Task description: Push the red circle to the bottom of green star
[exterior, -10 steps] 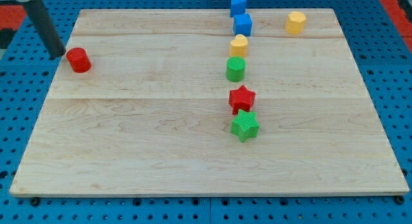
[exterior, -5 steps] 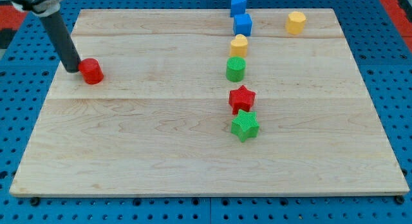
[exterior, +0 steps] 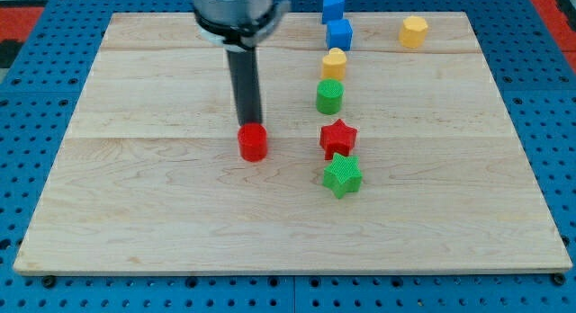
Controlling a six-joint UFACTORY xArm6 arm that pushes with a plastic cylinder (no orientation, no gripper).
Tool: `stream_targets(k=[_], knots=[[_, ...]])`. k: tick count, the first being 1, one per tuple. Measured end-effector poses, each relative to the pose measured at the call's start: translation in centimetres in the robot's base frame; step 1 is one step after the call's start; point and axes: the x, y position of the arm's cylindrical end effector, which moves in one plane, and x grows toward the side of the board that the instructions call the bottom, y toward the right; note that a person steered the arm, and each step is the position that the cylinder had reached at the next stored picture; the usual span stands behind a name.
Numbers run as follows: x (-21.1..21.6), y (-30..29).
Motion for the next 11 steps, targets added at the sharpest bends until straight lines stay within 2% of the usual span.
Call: stream_targets(k=[2, 3, 5, 6, 7, 8, 9, 10, 11], knots=[[4.1, 0.9], [7.7, 2.9], [9.1, -0.5], [9.3, -4.8], [11.9, -7.7], [15.0, -3.0], [14.9, 1.8], [14.0, -4.3], [12.9, -3.1]])
